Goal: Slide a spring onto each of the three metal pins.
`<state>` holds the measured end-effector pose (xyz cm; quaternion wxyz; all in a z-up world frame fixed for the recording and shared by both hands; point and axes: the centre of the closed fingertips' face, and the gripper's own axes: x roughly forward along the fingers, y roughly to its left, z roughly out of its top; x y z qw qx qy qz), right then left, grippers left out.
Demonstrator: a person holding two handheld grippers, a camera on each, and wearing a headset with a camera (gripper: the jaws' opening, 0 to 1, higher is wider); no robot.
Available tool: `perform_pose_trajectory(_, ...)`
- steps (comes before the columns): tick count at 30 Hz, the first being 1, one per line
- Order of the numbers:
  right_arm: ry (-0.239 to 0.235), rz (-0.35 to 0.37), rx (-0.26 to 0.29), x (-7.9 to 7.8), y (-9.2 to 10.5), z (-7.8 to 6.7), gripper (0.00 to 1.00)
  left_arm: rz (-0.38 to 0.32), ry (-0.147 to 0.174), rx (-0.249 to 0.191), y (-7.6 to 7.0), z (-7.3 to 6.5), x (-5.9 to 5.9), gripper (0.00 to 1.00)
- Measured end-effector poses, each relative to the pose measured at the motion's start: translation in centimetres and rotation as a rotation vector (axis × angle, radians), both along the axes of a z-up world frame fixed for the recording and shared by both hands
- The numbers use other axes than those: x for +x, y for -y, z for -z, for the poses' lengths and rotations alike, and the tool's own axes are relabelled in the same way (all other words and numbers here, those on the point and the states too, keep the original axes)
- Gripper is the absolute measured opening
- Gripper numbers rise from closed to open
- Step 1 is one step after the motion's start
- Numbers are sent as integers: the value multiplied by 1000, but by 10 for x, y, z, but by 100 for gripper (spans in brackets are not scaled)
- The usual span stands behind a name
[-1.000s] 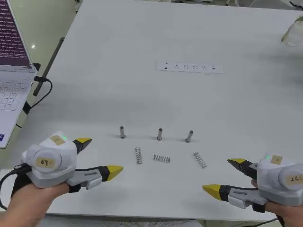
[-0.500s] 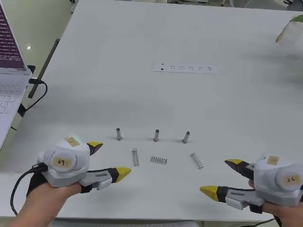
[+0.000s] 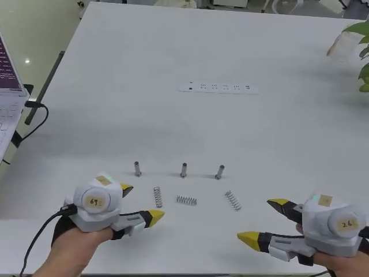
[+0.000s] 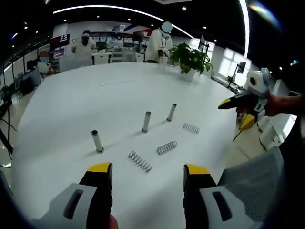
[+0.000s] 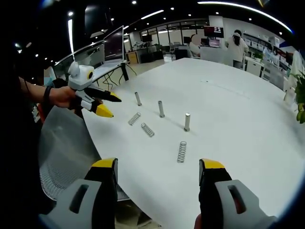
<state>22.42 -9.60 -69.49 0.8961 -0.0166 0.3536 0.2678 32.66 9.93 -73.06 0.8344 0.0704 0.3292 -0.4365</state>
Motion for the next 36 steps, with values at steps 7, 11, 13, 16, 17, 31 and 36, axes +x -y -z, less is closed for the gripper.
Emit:
perform_pose_trajectory(7,-10,0,-2,-4,3,2,68,-31,-20,17,2,18,5,50)
perform_pose_trajectory(11,-16,-2,-4,-7,3,4,68,-39,-27,20,4,25,9,47)
perform_pose_trajectory(13,-20,-1,-5,-9,5,4,68,-43,-27,25,6,29,12,45)
perform_pose_trajectory(16,-23,0,-7,-10,6,5,68,-50,-32,28,9,33,15,43)
perform_pose_trajectory(17,-24,2,-7,-10,6,5,68,-50,-33,26,10,34,16,42)
perform_pose_trajectory(31,-29,1,-10,-10,9,6,68,-62,-35,48,24,49,21,32)
perform_pose_trajectory(36,-31,1,-10,-10,9,6,67,-59,-27,61,25,52,22,29)
